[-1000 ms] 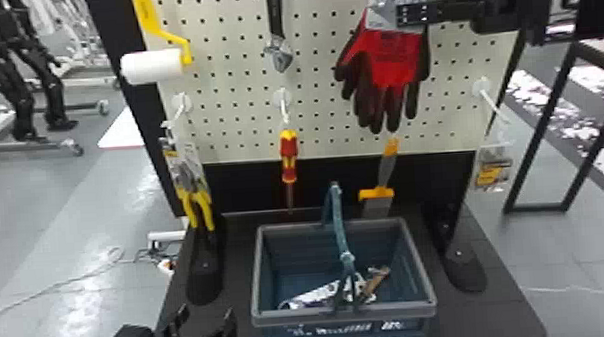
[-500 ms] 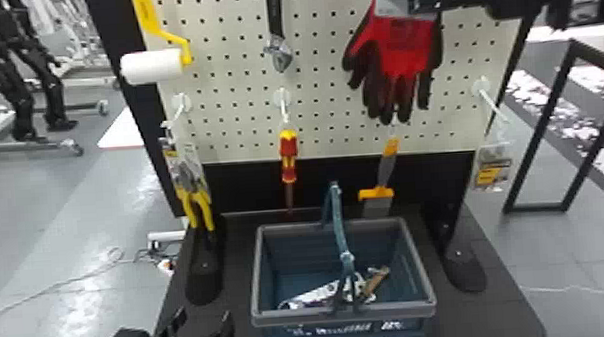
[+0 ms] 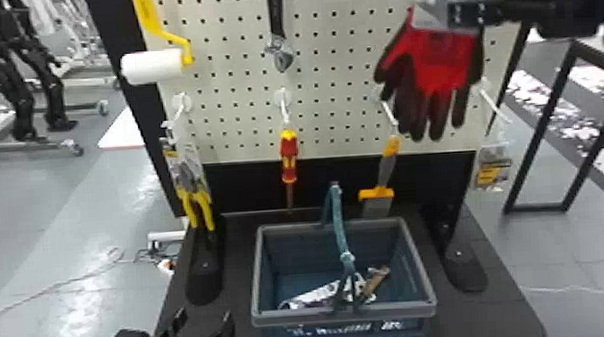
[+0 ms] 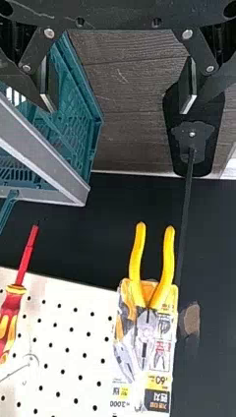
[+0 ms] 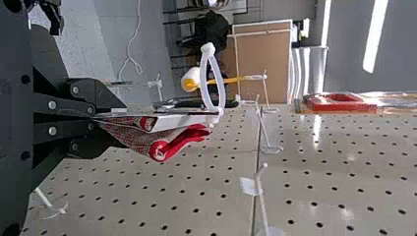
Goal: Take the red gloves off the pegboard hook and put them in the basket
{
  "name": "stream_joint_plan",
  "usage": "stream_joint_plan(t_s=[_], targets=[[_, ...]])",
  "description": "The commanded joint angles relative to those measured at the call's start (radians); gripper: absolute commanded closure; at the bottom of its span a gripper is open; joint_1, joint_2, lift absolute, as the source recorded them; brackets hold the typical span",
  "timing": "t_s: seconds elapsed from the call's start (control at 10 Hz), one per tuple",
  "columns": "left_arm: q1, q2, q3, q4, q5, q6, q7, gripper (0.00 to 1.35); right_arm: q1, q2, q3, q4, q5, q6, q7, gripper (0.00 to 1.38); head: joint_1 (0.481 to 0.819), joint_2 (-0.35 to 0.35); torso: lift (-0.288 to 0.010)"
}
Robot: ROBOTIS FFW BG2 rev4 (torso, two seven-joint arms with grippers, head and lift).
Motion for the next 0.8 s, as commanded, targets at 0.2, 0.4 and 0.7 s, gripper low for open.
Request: stream_joint_plan(t_s=[0.2,0.4,0.7], targets=[[0.002,-0.003,0.000,0.000,0.001,-0.002,0.000,0.34,0.268,0.156,-0.191,-0.050,0.109,0.016,0.031,1.29,0.549,0.000,-0.100],[0.008,-0.003,0.007,0.000,0.002,-0.008,0.000,0.34,0.357,0.248,-0.243,-0.010,0.212,-0.010,0.079,1.29,0.549,0.000,-0.100],[0.008,-0.003,0.008,0.000,0.002,-0.010,0.000,0.34,0.437,0.339,-0.248,0.074,0.258,-0.057,0.116,1.29,0.549,0.000,-0.100]])
